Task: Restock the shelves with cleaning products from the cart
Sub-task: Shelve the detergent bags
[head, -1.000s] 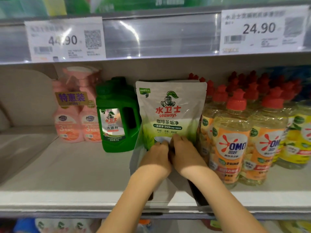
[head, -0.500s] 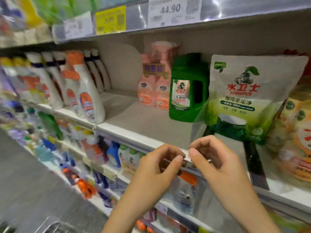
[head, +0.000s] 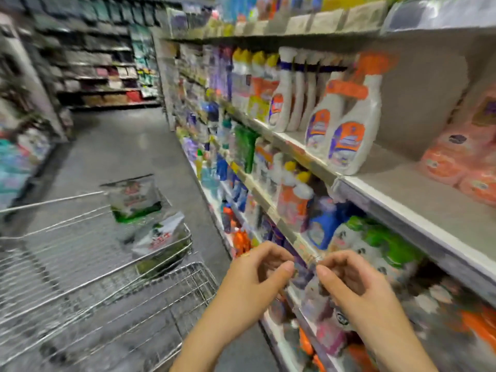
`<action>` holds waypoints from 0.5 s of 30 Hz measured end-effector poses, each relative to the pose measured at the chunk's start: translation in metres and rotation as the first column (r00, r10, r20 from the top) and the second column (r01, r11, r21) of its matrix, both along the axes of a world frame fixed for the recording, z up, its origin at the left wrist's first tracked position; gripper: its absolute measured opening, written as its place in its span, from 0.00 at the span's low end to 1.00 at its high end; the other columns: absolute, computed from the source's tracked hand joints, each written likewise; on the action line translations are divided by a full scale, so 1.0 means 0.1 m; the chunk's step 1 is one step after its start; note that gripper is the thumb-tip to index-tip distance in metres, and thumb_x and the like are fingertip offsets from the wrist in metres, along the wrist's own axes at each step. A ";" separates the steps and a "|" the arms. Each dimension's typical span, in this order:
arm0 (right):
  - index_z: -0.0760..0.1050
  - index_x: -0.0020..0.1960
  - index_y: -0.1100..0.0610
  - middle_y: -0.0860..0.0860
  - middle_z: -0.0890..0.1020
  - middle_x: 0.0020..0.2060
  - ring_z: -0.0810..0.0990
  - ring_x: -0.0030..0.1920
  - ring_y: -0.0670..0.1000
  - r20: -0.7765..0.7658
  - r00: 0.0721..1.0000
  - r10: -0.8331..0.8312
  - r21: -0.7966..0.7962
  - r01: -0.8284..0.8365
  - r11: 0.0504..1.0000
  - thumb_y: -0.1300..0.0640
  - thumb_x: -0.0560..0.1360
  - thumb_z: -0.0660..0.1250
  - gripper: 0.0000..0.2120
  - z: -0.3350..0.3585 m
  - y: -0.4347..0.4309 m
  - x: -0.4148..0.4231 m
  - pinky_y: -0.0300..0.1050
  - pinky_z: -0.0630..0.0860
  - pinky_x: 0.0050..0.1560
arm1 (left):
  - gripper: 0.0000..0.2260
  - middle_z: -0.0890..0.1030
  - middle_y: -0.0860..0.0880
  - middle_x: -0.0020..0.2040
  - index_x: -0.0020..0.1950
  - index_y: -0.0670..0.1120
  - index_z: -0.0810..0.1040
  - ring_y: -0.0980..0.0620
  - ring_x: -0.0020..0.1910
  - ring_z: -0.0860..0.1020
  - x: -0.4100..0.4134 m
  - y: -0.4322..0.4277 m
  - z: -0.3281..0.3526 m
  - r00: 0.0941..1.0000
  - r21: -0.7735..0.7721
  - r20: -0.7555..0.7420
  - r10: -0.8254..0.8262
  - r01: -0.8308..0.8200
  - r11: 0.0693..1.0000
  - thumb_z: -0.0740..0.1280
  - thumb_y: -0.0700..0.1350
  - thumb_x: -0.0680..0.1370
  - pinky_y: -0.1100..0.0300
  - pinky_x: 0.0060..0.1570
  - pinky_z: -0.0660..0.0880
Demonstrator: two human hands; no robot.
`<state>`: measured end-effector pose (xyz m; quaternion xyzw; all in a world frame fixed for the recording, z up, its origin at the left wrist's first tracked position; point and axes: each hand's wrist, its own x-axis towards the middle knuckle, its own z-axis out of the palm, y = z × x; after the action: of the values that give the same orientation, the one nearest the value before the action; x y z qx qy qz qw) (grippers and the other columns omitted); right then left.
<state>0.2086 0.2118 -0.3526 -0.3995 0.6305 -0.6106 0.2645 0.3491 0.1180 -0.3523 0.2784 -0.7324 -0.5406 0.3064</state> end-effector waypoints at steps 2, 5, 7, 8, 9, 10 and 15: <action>0.76 0.40 0.61 0.53 0.76 0.30 0.74 0.31 0.48 0.010 0.996 0.088 0.025 -0.089 0.996 0.70 0.72 0.69 0.06 -0.07 -0.40 0.30 0.36 0.70 0.33 | 0.03 0.81 0.48 0.40 0.46 0.45 0.78 0.52 0.39 0.77 0.37 -0.30 -0.05 0.996 0.031 0.004 0.092 -0.092 0.995 0.67 0.38 0.77 0.51 0.47 0.77; 0.78 0.41 0.58 0.51 0.78 0.31 0.75 0.34 0.47 -0.003 0.979 0.205 0.068 -0.205 0.976 0.68 0.71 0.71 0.07 -0.21 -1.00 0.74 0.38 0.71 0.37 | 0.02 0.82 0.48 0.43 0.46 0.46 0.78 0.56 0.39 0.77 0.92 -0.74 -0.15 0.974 0.072 0.033 0.222 -0.224 0.972 0.69 0.40 0.76 0.60 0.45 0.76; 0.78 0.42 0.56 0.56 0.79 0.34 0.76 0.35 0.50 -0.004 0.963 0.271 0.106 -0.269 0.957 0.66 0.71 0.72 0.07 -0.32 -1.37 0.99 0.45 0.72 0.40 | 0.02 0.81 0.49 0.43 0.47 0.46 0.79 0.58 0.38 0.76 1.26 -1.02 -0.25 0.952 0.093 0.062 0.299 -0.304 0.948 0.69 0.40 0.76 0.64 0.43 0.75; 0.78 0.43 0.54 0.57 0.79 0.35 0.76 0.35 0.52 0.003 0.955 0.295 0.124 -0.293 0.948 0.65 0.71 0.72 0.07 -0.37 -1.55 1.10 0.48 0.72 0.40 | 0.03 0.81 0.50 0.42 0.47 0.47 0.79 0.58 0.38 0.76 1.41 -1.16 -0.30 0.939 0.093 0.075 0.335 -0.341 0.935 0.69 0.40 0.76 0.65 0.42 0.75; 0.78 0.44 0.53 0.57 0.79 0.36 0.76 0.35 0.53 0.012 0.950 0.313 0.145 -0.312 0.939 0.63 0.71 0.73 0.08 -0.43 -1.73 1.19 0.50 0.72 0.40 | 0.03 0.81 0.50 0.42 0.47 0.48 0.79 0.58 0.38 0.76 1.54 -1.30 -0.35 0.926 0.097 0.085 0.368 -0.375 0.922 0.69 0.40 0.76 0.65 0.42 0.75; 0.78 0.45 0.51 0.56 0.79 0.38 0.76 0.36 0.52 0.022 0.944 0.330 0.167 -0.329 0.930 0.63 0.71 0.73 0.09 -0.51 -1.91 1.27 0.49 0.73 0.41 | 0.04 0.80 0.50 0.43 0.47 0.48 0.79 0.59 0.38 0.76 1.66 -1.42 -0.40 0.912 0.110 0.088 0.401 -0.409 0.906 0.69 0.40 0.76 0.66 0.42 0.75; 0.71 0.54 0.46 0.53 0.78 0.49 0.79 0.43 0.53 0.037 0.936 0.350 0.288 -0.345 0.893 0.62 0.69 0.75 0.21 -0.97 -2.64 1.47 0.40 0.75 0.44 | 0.11 0.80 0.57 0.48 0.50 0.54 0.76 0.65 0.44 0.78 2.01 -1.97 -0.71 0.851 0.113 0.149 0.504 -0.521 0.846 0.72 0.41 0.73 0.70 0.45 0.75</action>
<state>0.3556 -0.0519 -0.4497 -0.4674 0.6337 -0.4512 0.4200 0.5499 -0.0786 -0.4231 0.5164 -0.6049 -0.4754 0.3761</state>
